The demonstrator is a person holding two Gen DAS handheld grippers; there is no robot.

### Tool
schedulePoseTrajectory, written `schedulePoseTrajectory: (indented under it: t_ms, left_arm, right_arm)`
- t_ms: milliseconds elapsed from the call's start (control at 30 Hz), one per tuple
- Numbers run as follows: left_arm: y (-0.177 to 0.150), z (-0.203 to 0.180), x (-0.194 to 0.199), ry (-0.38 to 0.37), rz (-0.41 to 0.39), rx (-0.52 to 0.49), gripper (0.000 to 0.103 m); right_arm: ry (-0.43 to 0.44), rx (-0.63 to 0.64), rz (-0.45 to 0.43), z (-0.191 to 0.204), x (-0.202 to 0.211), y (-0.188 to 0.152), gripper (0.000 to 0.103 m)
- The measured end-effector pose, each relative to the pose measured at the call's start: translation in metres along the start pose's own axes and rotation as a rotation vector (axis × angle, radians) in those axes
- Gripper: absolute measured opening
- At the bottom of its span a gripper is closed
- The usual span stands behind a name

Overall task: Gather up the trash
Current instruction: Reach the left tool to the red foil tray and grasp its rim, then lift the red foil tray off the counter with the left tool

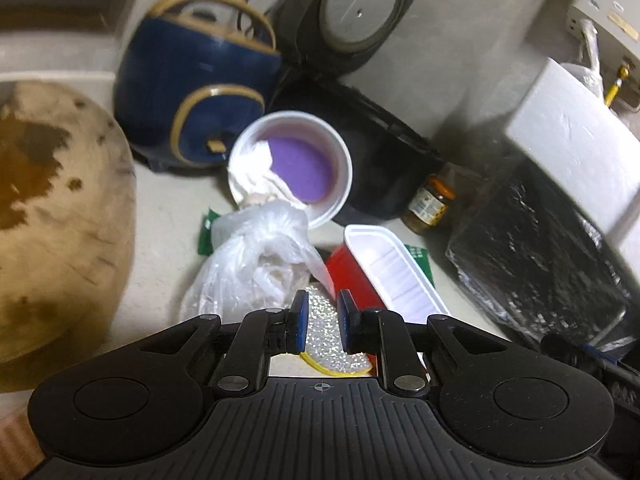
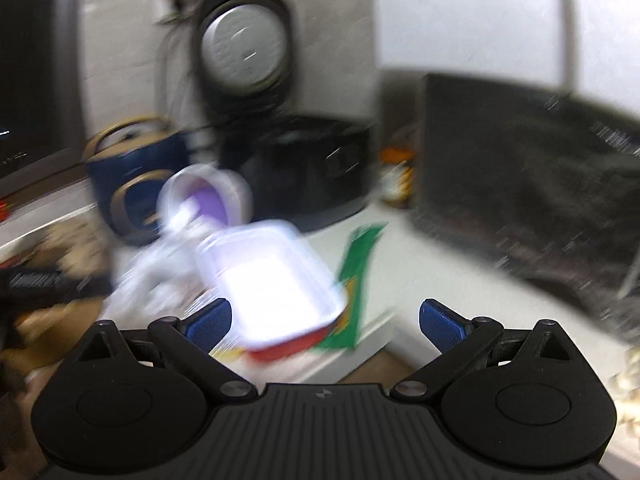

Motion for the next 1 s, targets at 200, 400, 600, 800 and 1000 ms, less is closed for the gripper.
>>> schedulePoseTrajectory:
  t_ms: [200,400,600,800,1000]
  left_arm:
    - [-0.010,0.002,-0.024,-0.016,0.074,0.006,0.018]
    - [-0.010,-0.016,-0.030,-0.039,0.092,0.066,0.018]
    - [-0.014,-0.061,-0.046,0.022,0.059,0.039,0.018]
    - [-0.026,-0.089,-0.075,0.174,0.074,-0.013,0.022]
    - [-0.037,-0.105,-0.097,0.239,0.078,-0.169,0.031]
  right_arm:
    - [-0.160,0.016,0.016,-0.012,-0.022,0.009,0.101]
    - [-0.112,0.041,0.089,-0.025,-0.038,-0.007,0.101]
    - [-0.123,0.164,0.115,-0.041,-0.036,-0.028,0.101]
    - [-0.039,0.119,0.160,-0.069,-0.029,-0.049,0.101]
    - [-0.004,0.048,0.158,-0.092,-0.025,-0.059,0.101]
Point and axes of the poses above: each gripper's, at about its wrist camera, not at the fingertips, and x roughly against the way its jaws point, z to its left, y to its top, the point moved 4 cm from there along -x, roughly the way its jaws point, and after that the axes turned 10 degrees about y, right-handed, at the moved point
